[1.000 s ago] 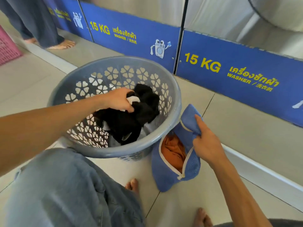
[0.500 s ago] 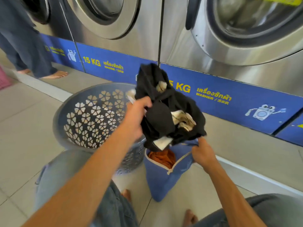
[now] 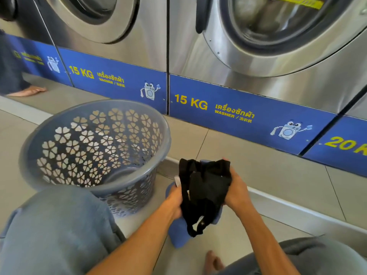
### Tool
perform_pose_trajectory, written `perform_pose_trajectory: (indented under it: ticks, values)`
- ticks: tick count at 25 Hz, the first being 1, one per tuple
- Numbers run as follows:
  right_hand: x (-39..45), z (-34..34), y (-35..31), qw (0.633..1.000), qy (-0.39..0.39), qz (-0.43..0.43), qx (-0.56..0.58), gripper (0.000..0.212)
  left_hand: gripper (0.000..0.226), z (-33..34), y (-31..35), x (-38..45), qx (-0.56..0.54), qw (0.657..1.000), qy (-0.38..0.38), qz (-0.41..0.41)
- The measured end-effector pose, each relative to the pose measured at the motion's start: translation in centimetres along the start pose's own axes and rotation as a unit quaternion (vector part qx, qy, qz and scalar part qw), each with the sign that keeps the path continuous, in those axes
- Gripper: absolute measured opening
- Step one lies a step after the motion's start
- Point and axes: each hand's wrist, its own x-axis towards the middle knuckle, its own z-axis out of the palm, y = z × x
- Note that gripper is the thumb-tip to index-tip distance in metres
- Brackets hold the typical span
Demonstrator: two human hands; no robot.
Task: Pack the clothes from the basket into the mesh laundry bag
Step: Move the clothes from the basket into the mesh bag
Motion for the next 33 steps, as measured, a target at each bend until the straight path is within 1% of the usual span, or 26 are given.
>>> perform_pose_trajectory:
  ticks: [1,2,4,6,8,10,12,13,14,15,16,17,18,20,21,22,23,25,26,27,28,29,30,31,32,33]
  values:
    - [-0.5,-0.2,-0.3,0.999,0.031,-0.008,0.022,0.053,0.028,0.1,0.3,0.5,0.01,1.0,0.008,-0.001]
    - [0.2,-0.4,0.3,0.999,0.048,-0.024,0.011,0.064,0.025,0.0,0.6,1.0,0.043,0.999,0.02,0.002]
    - [-1.0,-0.4,-0.4,0.994,0.09,-0.031,-0.056,0.076,0.025,0.2,1.5,1.3,0.126,0.992,0.024,0.005]
    - [-1.1,-0.1,-0.5,0.99,0.112,-0.053,-0.062,0.076,0.029,0.7,2.0,1.7,0.236,0.971,0.04,0.019]
    - [-1.7,0.7,-1.2,0.986,0.099,-0.064,-0.121,0.074,0.036,1.1,2.7,1.6,0.326,0.944,0.048,0.032]
    - [-1.8,1.5,-0.8,0.982,0.085,-0.081,-0.148,0.071,0.038,1.1,3.6,1.4,0.395,0.915,0.072,0.035]
    - [-1.9,2.3,-0.7,0.982,0.087,-0.093,-0.14,0.065,0.041,0.8,3.7,1.4,0.399,0.908,0.112,0.059]
    - [-2.1,2.7,-0.8,0.981,0.09,-0.105,-0.136,0.061,0.042,0.6,3.6,1.3,0.359,0.925,0.112,0.054]
    - [-2.1,3.1,-0.6,0.979,0.095,-0.118,-0.134,0.058,0.043,0.3,3.4,1.5,0.293,0.948,0.113,0.053]
    - [-2.2,3.3,-0.5,0.978,0.103,-0.122,-0.132,0.057,0.044,0.1,3.4,1.2,0.245,0.961,0.116,0.05]
    - [-2.1,3.3,-0.2,0.977,0.113,-0.123,-0.133,0.056,0.042,-0.1,3.3,0.9,0.234,0.964,0.113,0.056]
    - [-2.1,3.3,-0.2,0.977,0.118,-0.111,-0.137,0.055,0.038,-0.4,3.2,0.5,0.259,0.957,0.101,0.085]
    - [-1.8,3.1,-0.1,0.978,0.124,-0.098,-0.139,0.052,0.034,-0.8,3.2,0.4,0.318,0.936,0.082,0.126]
    - [-1.3,3.1,-0.2,0.98,0.133,-0.062,-0.135,0.043,0.048,-1.2,2.8,0.0,0.431,0.884,0.042,0.174]
    - [-1.2,3.2,-0.3,0.981,0.138,-0.052,-0.13,0.039,0.053,-1.2,2.9,-0.3,0.456,0.873,0.022,0.171]
    - [-1.2,3.3,-0.4,0.98,0.146,-0.042,-0.126,0.037,0.054,-1.1,3.2,-0.7,0.461,0.873,0.003,0.157]
    - [-1.0,3.5,-0.4,0.979,0.158,-0.031,-0.121,0.035,0.051,-1.1,3.8,-1.2,0.453,0.882,-0.017,0.131]
    - [-0.5,3.5,-0.1,0.977,0.187,-0.004,-0.104,0.031,0.038,-1.0,5.1,-2.0,0.348,0.933,-0.082,0.039]
    - [-0.2,3.4,0.1,0.976,0.2,0.007,-0.083,0.03,0.036,-0.9,5.5,-2.3,0.305,0.944,-0.124,0.004]
    - [0.0,3.3,0.2,0.975,0.213,0.014,-0.061,0.028,0.049,-0.8,5.7,-2.3,0.296,0.942,-0.159,-0.007]
    - [0.1,3.2,0.4,0.973,0.224,0.016,-0.042,0.027,0.07,-0.8,5.6,-2.1,0.334,0.925,-0.179,-0.007]
    - [0.2,3.2,0.4,0.971,0.235,0.011,-0.033,0.025,0.092,-0.7,5.2,-1.9,0.398,0.9,-0.177,-0.003]
    - [0.2,3.2,0.3,0.97,0.239,-0.001,-0.034,0.024,0.104,-0.6,4.7,-1.8,0.462,0.871,-0.168,0.005]
    - [0.1,3.3,0.1,0.971,0.236,-0.018,-0.04,0.023,0.103,-0.5,4.3,-1.6,0.503,0.849,-0.161,0.014]
    - [-0.1,3.3,-0.1,0.972,0.228,-0.037,-0.047,0.021,0.091,-0.4,3.7,-1.3,0.526,0.838,-0.143,0.024]
    - [-0.2,3.4,-0.3,0.973,0.219,-0.055,-0.052,0.021,0.072,-0.4,3.1,-1.1,0.539,0.834,-0.114,0.039]
